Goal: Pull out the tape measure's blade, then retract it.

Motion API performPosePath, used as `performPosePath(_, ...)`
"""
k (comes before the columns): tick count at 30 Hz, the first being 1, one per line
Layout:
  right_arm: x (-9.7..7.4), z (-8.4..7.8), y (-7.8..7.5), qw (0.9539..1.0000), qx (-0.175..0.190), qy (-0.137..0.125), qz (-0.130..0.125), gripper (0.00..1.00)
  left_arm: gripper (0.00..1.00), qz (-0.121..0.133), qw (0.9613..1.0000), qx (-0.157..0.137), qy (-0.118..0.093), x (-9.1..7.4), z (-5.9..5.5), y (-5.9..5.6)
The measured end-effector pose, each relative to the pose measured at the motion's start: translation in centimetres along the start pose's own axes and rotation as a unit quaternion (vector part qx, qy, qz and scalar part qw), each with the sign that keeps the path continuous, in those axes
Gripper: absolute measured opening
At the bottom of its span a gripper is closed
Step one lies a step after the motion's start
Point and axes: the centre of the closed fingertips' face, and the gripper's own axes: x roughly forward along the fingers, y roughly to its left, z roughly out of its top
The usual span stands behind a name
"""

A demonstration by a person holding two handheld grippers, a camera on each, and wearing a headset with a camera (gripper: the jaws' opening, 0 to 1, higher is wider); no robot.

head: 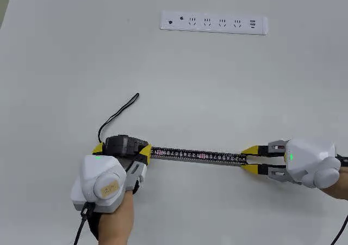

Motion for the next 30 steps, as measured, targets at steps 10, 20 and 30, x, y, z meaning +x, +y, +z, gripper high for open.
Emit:
performPosePath(10, 0.0, 0.3, -0.1, 1.0000, 0.002, -0.006, -0.001, 0.12, 0.60, -0.003, 1.0000, -0.005, 0.002, -0.1, 0.0, 0.0)
performPosePath(20, 1.0, 1.2, -0.1, 0.9999, 0.000, -0.012, 0.004, 0.12, 0.60, -0.006, 0.9999, -0.009, 0.003, -0.1, 0.0, 0.1)
performPosePath(30, 1.0, 1.7, -0.2, 0.9998, 0.004, -0.018, 0.004, 0.12, 0.60, -0.008, 0.9998, -0.016, 0.004, -0.2, 0.1, 0.2)
